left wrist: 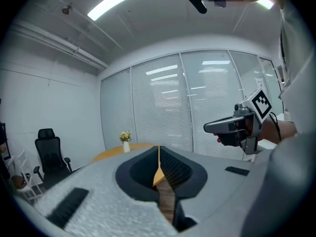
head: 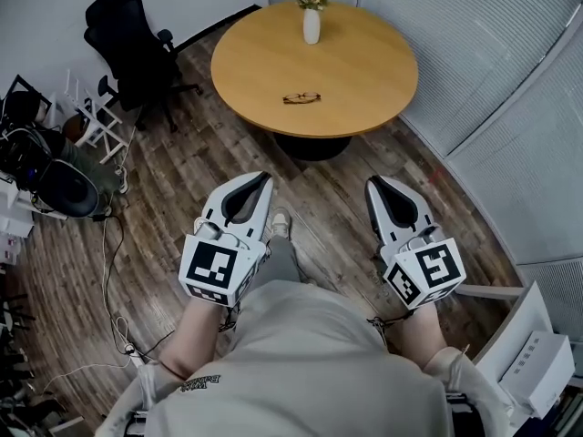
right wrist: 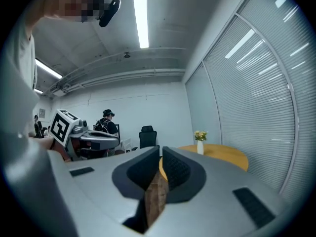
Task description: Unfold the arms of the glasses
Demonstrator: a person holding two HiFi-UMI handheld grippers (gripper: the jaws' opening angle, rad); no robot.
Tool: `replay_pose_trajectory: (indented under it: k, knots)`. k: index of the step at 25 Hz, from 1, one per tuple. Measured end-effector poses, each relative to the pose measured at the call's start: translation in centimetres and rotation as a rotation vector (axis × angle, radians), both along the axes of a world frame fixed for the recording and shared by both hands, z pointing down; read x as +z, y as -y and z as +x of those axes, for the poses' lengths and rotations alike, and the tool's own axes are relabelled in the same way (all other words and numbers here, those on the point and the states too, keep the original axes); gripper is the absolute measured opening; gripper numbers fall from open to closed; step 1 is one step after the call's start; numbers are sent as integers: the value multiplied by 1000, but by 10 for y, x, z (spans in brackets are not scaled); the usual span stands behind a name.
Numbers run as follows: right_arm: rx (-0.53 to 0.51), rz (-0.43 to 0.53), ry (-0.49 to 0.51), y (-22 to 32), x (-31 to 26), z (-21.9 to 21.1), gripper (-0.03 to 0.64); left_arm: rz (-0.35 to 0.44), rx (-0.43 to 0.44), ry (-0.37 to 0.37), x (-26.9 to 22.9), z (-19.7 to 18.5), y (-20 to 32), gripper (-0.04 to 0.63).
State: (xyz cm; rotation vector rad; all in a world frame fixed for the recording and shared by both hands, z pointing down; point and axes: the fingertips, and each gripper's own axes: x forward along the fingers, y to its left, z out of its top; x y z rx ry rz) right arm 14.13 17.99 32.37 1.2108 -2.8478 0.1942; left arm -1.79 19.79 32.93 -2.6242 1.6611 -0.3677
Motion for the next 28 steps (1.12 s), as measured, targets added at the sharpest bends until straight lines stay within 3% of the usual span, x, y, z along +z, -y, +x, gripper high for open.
replay_pose_trajectory:
  k: [14, 28]
  knots:
    - [20, -78, -33, 98, 32, -33, 41, -62, 39, -13, 28, -26, 99, 29]
    - [128, -59, -92, 209, 11, -82, 41, -77, 175, 5, 17, -66, 230, 29]
